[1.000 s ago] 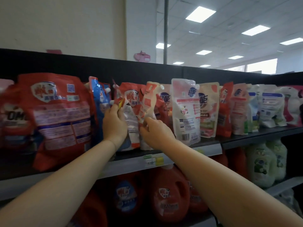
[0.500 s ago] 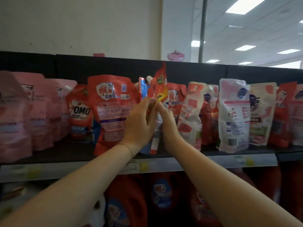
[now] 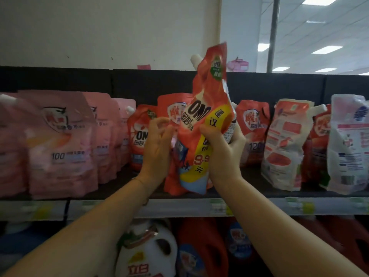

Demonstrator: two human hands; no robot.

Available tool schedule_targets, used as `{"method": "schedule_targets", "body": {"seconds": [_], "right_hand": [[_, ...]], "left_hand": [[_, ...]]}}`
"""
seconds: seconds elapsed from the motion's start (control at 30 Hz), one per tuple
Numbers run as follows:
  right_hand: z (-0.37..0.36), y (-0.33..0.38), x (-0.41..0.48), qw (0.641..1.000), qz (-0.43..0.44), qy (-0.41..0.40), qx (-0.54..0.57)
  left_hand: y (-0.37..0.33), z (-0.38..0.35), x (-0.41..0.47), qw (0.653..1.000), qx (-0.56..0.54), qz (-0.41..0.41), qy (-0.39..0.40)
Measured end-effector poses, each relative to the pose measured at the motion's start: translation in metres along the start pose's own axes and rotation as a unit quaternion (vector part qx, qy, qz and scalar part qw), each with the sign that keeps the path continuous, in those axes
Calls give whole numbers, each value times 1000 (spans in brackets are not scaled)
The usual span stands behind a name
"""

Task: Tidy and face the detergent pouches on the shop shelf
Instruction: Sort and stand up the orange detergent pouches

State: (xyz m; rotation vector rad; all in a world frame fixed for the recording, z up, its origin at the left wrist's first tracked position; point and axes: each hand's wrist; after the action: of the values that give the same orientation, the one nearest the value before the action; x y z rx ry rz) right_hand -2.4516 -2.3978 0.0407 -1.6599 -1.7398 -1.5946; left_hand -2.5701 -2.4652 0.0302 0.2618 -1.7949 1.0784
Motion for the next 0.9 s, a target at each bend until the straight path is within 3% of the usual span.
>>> {"method": "schedule_targets", "body": {"seconds": [0.23, 0.33, 0.47, 0.6, 0.7, 0.9], "right_hand": [[-51, -32, 15, 989, -75, 112, 62], [-67, -62, 26, 971, -142, 170, 92], [-82, -110, 23, 940, -241, 240, 16], [-84, -144, 17, 933, -294, 194, -78], [-85, -150, 17, 930, -268, 114, -224], [-82, -157, 11, 911, -267, 100, -298]], "left_hand": [[12, 58, 10, 978, -175, 105, 50], [19, 86, 14, 972, -176, 154, 29], [32, 117, 13, 974, -107, 200, -15], [53, 137, 12, 969, 15, 224, -100], [70, 136, 21, 953, 94, 236, -166], [104, 110, 32, 941, 109, 229, -225]]}}
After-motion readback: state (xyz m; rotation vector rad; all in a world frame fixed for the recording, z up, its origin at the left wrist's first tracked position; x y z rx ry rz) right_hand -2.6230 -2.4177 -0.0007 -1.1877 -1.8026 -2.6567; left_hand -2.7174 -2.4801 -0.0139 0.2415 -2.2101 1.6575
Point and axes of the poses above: each hand's wrist, its own x-axis towards the middle knuckle, its own z-axis out of the back of the hand, y = z × x, and after that the axes turned 1 degree about -x, right-handed
